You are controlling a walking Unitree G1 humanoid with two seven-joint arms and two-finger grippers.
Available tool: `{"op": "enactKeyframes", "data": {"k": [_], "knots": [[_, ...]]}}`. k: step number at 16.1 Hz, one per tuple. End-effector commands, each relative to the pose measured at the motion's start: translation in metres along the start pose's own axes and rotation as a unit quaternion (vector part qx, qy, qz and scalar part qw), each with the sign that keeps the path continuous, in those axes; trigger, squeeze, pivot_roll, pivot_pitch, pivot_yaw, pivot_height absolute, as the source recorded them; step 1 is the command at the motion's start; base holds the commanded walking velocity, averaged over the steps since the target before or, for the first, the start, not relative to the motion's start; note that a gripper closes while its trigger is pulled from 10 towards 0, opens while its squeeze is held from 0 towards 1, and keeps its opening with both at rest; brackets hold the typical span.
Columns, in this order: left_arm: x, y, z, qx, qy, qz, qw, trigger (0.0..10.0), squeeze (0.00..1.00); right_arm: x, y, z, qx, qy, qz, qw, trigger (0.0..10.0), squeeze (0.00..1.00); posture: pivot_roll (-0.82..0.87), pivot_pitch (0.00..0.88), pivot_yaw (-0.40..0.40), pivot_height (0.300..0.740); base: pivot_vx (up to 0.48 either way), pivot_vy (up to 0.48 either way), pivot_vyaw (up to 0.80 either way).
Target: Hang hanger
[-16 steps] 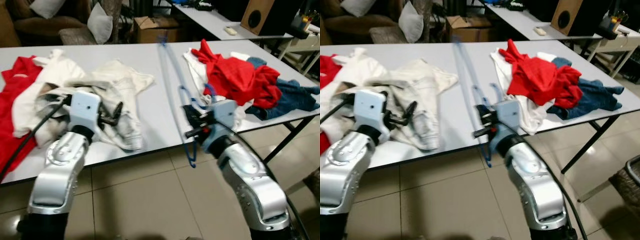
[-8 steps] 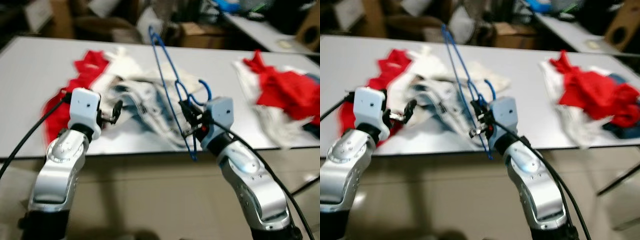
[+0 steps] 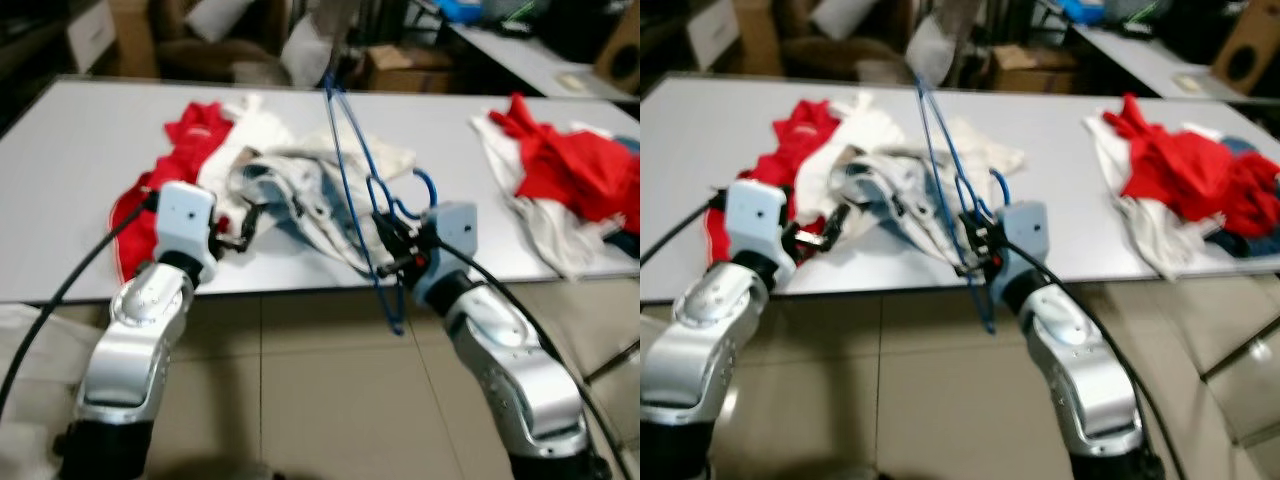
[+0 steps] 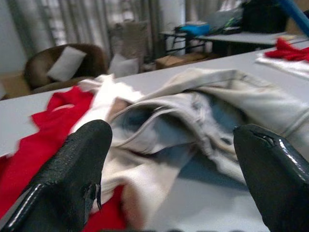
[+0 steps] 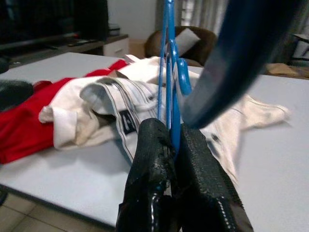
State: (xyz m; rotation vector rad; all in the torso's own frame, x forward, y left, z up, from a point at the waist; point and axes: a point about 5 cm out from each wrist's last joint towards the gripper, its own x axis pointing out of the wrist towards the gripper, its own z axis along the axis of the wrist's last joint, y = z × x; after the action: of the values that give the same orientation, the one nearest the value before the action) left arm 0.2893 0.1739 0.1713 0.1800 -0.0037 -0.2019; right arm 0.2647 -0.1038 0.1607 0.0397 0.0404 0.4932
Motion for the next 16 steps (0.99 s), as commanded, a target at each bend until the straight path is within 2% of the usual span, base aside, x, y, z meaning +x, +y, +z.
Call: {"op": "enactKeyframes", "data": {"k": [1, 4, 7, 10, 16], "knots": [[0.0016, -0.0037, 0.0005, -0.005, -0.005, -0.002, 1.0, 10.0, 0.0, -0.0013, 0.0015, -0.0014, -0.006, 0.01, 0.013, 1.0, 10.0, 0.0, -0.05, 0.0, -0.061, 0.74, 0.0, 0.0, 0.0], [0.0004, 0.0017, -0.0041, -0.016, 0.003, 0.017, 1.0, 10.0, 0.0, -0.0032, 0.0046, -0.0043, -0.011, 0.019, 0.023, 1.0, 10.0, 0.0, -0.05, 0.0, -0.06, 0.74, 0.198, 0.0, 0.0], [-0.0006, 0.0023, -0.0051, -0.01, 0.004, 0.017, 1.0, 10.0, 0.0, -0.0041, 0.0045, -0.0039, -0.052, 0.026, 0.03, 0.998, 10.0, 0.0, -0.05, 0.0, -0.057, 0.74, 0.364, 0.0, 0.21], [-0.0003, 0.0017, -0.0054, -0.004, 0.005, 0.018, 1.0, 10.0, 0.0, -0.0037, 0.0031, -0.0052, -0.062, 0.028, 0.025, 0.997, 10.0, 0.0, -0.05, 0.0, -0.055, 0.74, 0.37, 0.0, 0.77], [-0.0004, 0.0022, -0.0061, -0.004, 0.006, 0.024, 1.0, 10.0, 0.0, -0.004, 0.0011, -0.0097, -0.063, 0.032, 0.024, 0.997, 10.0, 0.0, -0.05, 0.0, -0.059, 0.74, 0.371, 0.0, 0.0]]}}
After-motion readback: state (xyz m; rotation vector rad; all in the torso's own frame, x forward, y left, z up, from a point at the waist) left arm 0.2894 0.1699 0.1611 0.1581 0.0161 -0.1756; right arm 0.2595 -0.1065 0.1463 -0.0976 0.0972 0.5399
